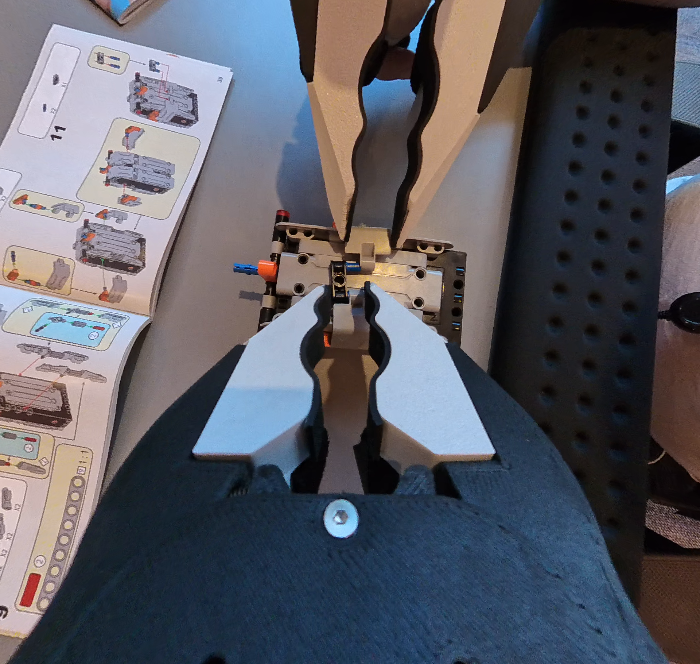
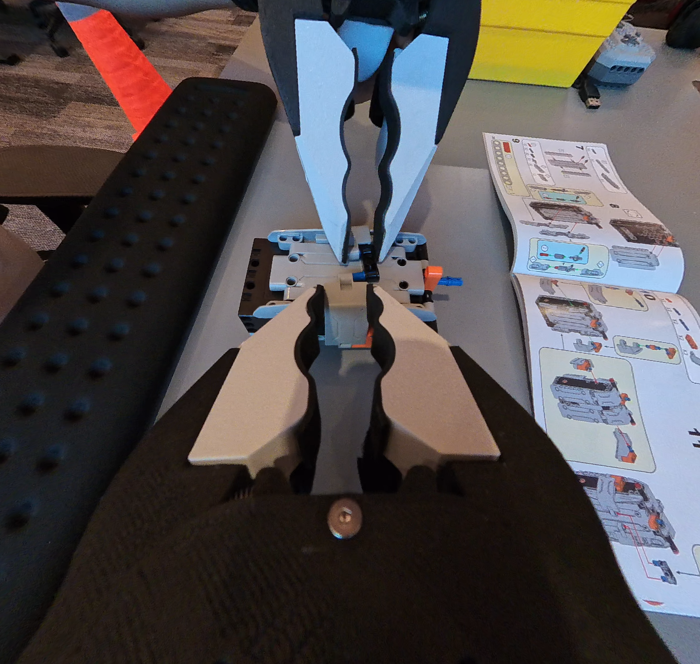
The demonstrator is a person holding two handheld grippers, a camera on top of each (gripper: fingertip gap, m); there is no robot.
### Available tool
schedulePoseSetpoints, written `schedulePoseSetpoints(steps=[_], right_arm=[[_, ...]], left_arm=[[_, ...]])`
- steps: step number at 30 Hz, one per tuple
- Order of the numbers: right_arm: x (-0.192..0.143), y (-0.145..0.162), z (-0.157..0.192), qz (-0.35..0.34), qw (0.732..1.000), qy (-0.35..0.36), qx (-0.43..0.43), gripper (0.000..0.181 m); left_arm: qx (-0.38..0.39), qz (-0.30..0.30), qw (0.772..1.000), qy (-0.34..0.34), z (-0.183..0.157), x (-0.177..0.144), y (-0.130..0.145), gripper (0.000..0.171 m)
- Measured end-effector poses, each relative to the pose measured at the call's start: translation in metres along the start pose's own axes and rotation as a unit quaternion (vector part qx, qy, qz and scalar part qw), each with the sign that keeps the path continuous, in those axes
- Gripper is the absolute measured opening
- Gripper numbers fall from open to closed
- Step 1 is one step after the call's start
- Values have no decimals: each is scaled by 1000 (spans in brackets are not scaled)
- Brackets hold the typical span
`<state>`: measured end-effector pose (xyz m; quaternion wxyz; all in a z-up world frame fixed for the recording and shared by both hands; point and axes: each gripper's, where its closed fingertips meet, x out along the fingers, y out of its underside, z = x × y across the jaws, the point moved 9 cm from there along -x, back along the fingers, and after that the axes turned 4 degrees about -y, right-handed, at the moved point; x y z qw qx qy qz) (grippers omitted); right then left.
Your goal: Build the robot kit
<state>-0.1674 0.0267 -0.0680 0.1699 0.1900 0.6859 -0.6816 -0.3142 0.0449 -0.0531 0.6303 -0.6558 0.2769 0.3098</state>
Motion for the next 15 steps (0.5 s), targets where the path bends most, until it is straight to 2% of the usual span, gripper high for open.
schedulePoseSetpoints(steps=[2,4,6,8,9,11,12,15], right_arm=[[1,-1,0,3,1000,1,-5,21],[2,-3,5,-1,1000,-14,-20,0],[4,-5,5,2,998,17,-54,0],[3,-6,6,15,997,17,-74,0],[2,-6,6,13,998,11,-62,1],[0,-3,4,7,1000,2,-15,19],[-1,-1,2,9,1000,2,-5,23],[0,-1,1,7,1000,12,-9,24]], left_arm=[[9,2,1000,-4,-1,0,0,15],[21,2,1000,-15,0,0,0,15],[27,-6,1000,-9,-2,1,-1,14],[15,-7,1000,3,-1,2,-2,15],[10,-4,1000,4,0,2,-2,15],[10,-3,1000,-8,1,1,-1,15],[11,-4,1000,-11,1,0,0,15],[4,1,1000,-6,2,-1,1,15]])
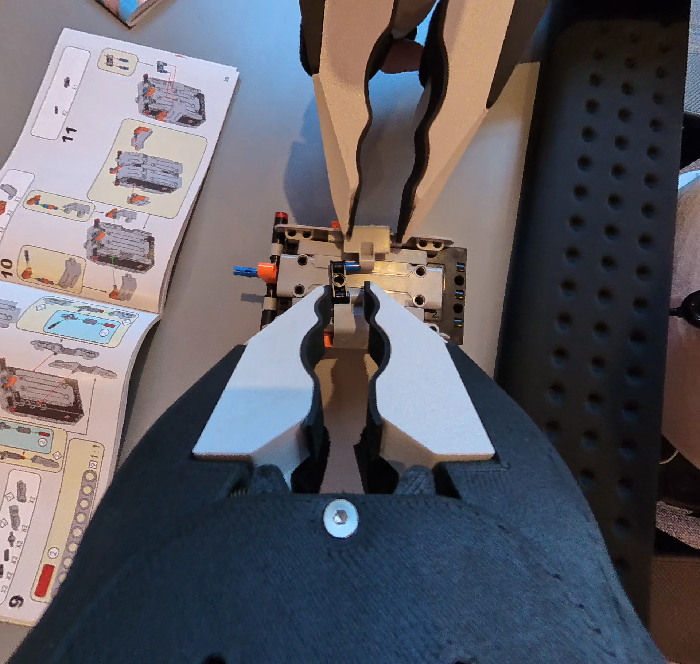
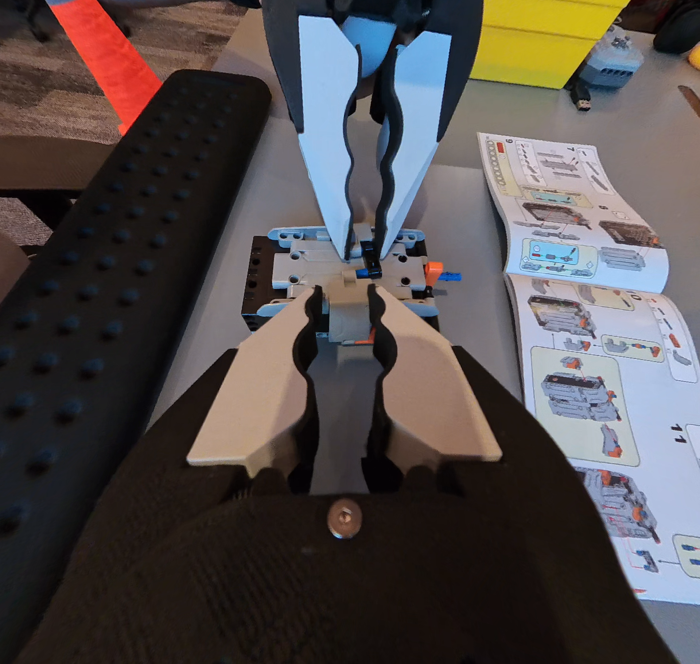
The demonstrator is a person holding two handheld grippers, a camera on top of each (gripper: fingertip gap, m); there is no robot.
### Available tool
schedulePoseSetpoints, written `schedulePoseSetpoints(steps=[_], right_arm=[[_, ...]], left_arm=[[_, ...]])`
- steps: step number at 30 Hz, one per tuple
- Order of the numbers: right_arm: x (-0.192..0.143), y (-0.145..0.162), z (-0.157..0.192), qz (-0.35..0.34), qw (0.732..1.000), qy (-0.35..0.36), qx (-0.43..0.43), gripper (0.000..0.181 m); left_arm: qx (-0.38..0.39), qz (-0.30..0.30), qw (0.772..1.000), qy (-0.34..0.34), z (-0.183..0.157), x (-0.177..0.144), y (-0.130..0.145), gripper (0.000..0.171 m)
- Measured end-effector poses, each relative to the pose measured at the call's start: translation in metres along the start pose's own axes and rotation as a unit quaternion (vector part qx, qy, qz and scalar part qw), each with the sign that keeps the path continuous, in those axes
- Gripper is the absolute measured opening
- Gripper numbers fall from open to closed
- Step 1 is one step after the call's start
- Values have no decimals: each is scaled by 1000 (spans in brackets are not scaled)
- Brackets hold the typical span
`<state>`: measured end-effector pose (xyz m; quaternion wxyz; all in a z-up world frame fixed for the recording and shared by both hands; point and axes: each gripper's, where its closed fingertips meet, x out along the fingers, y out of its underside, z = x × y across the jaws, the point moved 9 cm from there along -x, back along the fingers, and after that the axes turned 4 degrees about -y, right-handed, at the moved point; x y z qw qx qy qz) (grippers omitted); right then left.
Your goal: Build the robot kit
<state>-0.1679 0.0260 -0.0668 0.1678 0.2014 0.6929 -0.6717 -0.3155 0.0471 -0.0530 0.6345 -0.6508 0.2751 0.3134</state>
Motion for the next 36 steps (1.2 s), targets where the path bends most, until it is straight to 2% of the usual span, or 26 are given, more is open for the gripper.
schedulePoseSetpoints(steps=[11,17,22,23,24,28,31,36], right_arm=[[3,-3,-2,25,999,16,-27,24],[3,-3,-4,28,1000,-3,-2,23],[3,-4,-3,30,999,2,-25,22],[3,-4,-2,30,999,1,-26,20],[5,-4,0,24,999,-11,-29,6],[6,-8,2,54,997,18,-61,7],[4,-6,-2,37,999,21,-25,13],[2,-3,-7,22,999,16,-19,26]], left_arm=[[0,-1,1000,0,2,1,-1,15],[3,-1,1000,-2,2,1,-1,15],[-18,-3,1000,-4,2,1,-1,14],[-23,-4,1000,-9,2,1,-1,14],[-25,-5,1000,-17,2,2,-1,14],[-4,-4,1000,-25,3,1,0,14],[-24,-8,1000,-12,6,1,1,15],[-18,-13,1000,-12,6,0,2,15]])
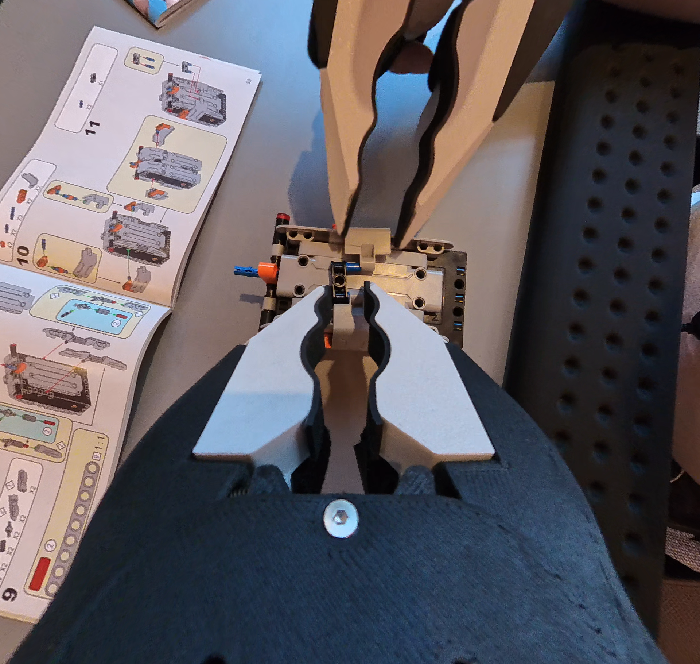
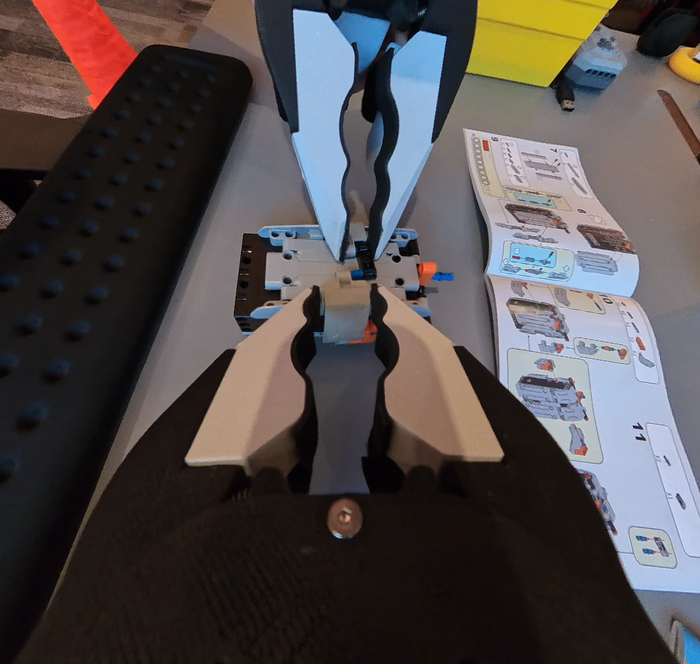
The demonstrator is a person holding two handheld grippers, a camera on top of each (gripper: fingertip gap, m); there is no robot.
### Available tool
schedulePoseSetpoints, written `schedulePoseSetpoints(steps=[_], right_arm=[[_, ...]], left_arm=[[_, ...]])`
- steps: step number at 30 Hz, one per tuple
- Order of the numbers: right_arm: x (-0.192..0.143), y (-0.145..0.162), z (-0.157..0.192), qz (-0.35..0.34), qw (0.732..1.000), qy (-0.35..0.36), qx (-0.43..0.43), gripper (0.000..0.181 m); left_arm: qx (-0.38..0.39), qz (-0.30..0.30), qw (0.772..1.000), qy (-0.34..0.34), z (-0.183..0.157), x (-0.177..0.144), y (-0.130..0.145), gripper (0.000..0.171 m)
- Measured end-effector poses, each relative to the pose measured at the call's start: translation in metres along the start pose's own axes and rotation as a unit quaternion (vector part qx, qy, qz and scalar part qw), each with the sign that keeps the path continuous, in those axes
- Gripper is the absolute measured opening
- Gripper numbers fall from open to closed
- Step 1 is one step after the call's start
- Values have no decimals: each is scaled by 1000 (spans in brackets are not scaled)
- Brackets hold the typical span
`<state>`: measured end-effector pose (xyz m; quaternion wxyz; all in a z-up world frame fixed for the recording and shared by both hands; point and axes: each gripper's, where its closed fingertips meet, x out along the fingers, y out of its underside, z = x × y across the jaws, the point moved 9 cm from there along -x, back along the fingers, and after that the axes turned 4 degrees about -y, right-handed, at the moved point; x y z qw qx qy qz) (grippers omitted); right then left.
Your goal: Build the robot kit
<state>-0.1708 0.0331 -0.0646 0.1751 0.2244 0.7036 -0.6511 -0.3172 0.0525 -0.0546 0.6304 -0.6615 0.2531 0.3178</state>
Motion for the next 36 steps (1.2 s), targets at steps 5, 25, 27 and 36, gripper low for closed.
schedulePoseSetpoints(steps=[5,25,27,36], right_arm=[[5,-2,-4,24,999,-21,8,24],[6,-1,1,15,1000,-11,4,23],[7,-1,2,15,1000,-6,3,23],[7,-2,2,13,1000,-2,14,23]], left_arm=[[11,1,1000,3,0,0,0,15],[64,-6,997,-31,-9,1,1,14],[75,-11,996,-36,-10,1,1,14],[51,-33,998,-26,-13,5,1,28]])
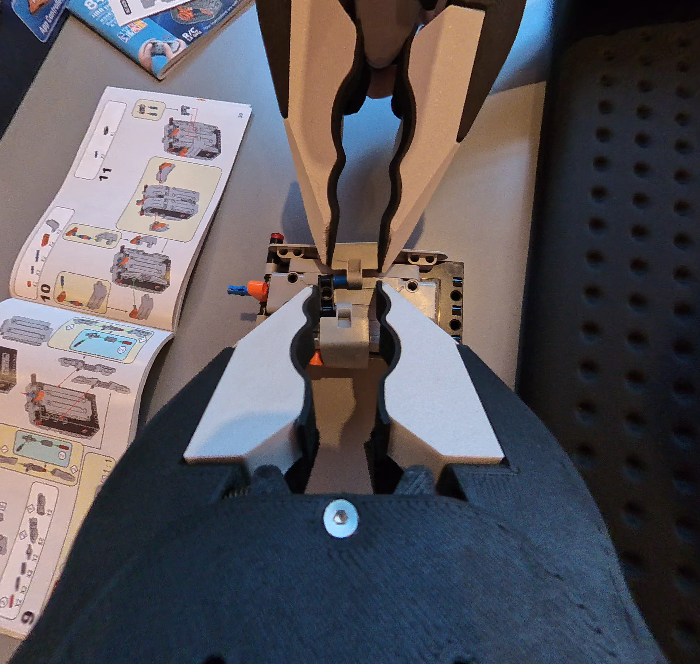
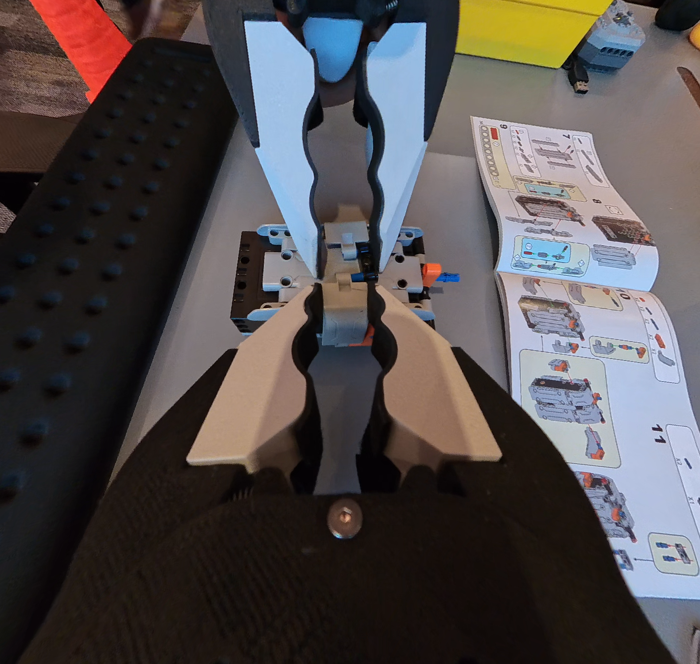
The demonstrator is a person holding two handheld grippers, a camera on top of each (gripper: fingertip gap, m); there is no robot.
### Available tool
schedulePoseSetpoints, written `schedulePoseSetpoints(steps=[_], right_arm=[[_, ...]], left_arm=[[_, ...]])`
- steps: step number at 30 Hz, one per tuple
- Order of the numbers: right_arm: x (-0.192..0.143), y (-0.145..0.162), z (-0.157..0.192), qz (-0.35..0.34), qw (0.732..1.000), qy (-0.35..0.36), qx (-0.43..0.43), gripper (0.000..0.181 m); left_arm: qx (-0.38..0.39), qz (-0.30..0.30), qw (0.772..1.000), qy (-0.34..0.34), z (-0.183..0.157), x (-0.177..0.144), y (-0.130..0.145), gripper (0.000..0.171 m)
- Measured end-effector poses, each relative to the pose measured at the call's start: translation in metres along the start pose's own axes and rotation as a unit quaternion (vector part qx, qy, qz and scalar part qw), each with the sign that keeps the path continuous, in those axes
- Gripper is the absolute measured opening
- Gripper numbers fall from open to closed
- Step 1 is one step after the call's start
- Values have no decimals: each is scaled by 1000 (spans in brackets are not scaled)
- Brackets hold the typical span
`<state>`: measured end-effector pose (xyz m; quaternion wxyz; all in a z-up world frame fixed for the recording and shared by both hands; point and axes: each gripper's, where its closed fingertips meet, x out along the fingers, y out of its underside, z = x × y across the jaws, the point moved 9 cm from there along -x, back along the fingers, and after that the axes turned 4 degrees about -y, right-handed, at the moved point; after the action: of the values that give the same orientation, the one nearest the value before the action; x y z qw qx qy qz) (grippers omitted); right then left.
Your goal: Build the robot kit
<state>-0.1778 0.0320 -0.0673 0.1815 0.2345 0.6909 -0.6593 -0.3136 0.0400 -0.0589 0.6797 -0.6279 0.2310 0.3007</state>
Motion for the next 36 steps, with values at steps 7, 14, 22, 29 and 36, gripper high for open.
schedulePoseSetpoints(steps=[7,14,22,29,36], right_arm=[[0,0,-1,2,1000,4,5,24],[-1,1,-2,0,1000,7,8,24],[-1,1,-1,-1,1000,8,6,23],[-1,2,0,-8,1000,0,4,23],[-1,3,2,-12,1000,-3,3,24]], left_arm=[[-18,-10,999,-27,1,1,1,21],[-10,-27,999,-44,-2,2,2,21],[34,-9,999,-40,-1,2,-1,20],[25,3,1000,-11,2,2,-2,19],[15,3,1000,1,2,1,-1,20]])
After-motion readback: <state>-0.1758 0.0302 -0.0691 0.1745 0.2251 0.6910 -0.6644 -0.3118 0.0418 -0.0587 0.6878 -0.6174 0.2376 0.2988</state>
